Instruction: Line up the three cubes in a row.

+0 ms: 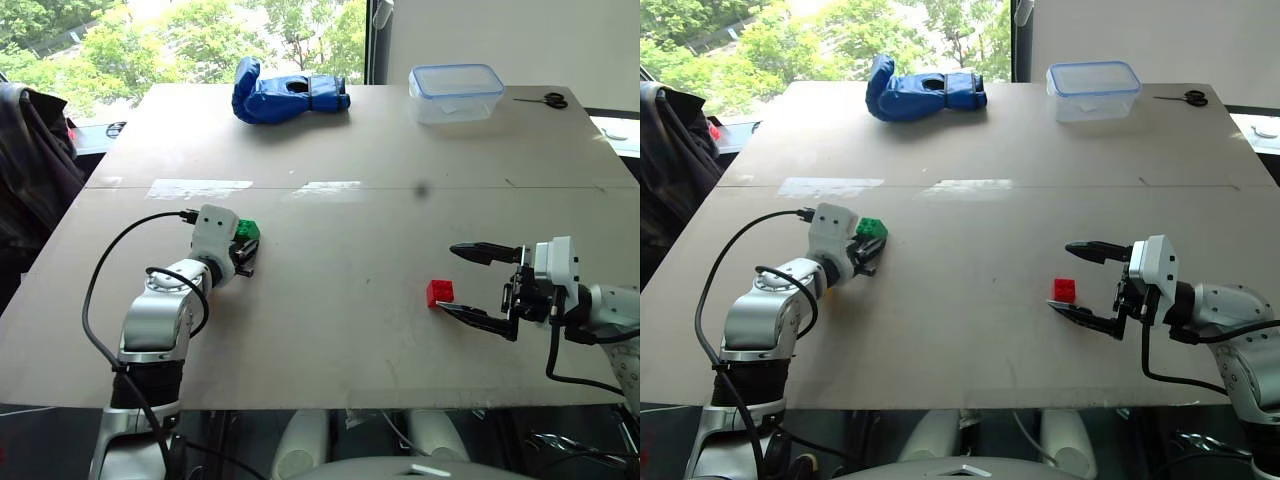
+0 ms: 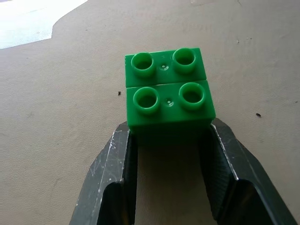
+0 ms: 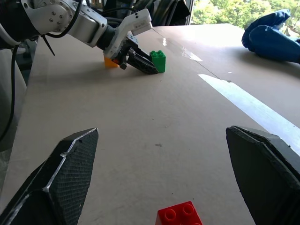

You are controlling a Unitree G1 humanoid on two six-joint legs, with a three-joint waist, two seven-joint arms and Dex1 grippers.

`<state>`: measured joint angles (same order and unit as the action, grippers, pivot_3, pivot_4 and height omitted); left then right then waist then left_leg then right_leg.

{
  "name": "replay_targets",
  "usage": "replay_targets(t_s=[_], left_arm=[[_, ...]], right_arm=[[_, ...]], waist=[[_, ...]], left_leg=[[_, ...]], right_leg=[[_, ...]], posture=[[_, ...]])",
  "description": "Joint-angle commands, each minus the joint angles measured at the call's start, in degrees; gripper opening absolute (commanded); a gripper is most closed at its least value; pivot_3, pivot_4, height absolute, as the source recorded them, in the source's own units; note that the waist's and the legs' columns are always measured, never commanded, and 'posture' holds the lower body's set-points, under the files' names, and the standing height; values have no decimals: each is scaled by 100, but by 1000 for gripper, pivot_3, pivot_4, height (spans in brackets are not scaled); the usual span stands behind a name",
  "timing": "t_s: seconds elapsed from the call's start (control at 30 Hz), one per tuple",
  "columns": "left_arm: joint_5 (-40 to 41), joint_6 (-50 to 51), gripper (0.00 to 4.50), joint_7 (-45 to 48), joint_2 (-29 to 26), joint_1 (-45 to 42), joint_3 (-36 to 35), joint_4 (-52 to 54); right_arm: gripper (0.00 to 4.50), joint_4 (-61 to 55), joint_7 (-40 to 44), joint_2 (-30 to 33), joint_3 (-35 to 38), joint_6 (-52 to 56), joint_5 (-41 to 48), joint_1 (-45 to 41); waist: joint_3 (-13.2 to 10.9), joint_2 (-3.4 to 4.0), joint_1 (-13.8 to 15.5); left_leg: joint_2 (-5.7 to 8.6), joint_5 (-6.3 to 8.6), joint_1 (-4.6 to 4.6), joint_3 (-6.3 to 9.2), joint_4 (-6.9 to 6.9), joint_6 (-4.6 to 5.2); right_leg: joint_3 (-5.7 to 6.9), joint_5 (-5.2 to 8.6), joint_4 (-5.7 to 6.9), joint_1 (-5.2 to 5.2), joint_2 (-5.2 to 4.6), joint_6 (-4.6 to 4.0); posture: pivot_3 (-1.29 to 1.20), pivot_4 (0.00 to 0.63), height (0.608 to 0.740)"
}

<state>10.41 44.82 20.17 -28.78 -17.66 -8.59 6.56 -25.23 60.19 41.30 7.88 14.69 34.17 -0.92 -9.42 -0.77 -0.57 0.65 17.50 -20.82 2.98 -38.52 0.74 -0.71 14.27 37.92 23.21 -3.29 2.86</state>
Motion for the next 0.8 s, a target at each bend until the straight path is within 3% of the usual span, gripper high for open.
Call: replay_targets(t_s=[0.03, 0.2, 0.4, 0.57, 0.8], left_arm=[[2, -361, 1257, 24, 1, -144, -59, 42], [258, -1170, 1257, 713, 26, -315, 77, -167], [108, -3353, 1257, 3755, -756, -1090, 1326, -1324], [-117, -4729, 1257, 5397, -683, -2138, 2148, -2354], [-480, -5034, 1257, 5906, -172, -2288, 2964, -2110]], right_arm=[[4500, -125, -15, 38, 196, -121, 31, 12], [4500, -152, -41, 38, 219, -119, 29, 33], [4500, -111, 5, 83, 340, -137, 73, 85], [4500, 5, 182, 201, 555, -245, 48, 224], [4500, -33, 336, 292, 890, -332, 97, 636]], waist=[[0, 0, 3], [-1, -1, 14], [-1, 0, 37], [-2, -2, 50], [-5, -6, -27]], left_leg=[[0, -1, 0, 1, 0, -1], [2, -6, -3, 3, 0, -10], [8, -11, -4, 0, 1, -18], [22, -8, -11, -2, -1, -12], [19, 4, -16, -5, -2, 10]], right_leg=[[0, 0, 0, 0, 0, 0], [0, 0, -2, 0, -4, 0], [13, 1, -3, 0, -1, -2], [14, 1, -9, 0, 4, -1], [8, 1, -13, 0, 14, 1]], posture=[[0, 150, 740], [0, 150, 740], [0, 150, 740], [0, 150, 740], [0, 150, 740]])
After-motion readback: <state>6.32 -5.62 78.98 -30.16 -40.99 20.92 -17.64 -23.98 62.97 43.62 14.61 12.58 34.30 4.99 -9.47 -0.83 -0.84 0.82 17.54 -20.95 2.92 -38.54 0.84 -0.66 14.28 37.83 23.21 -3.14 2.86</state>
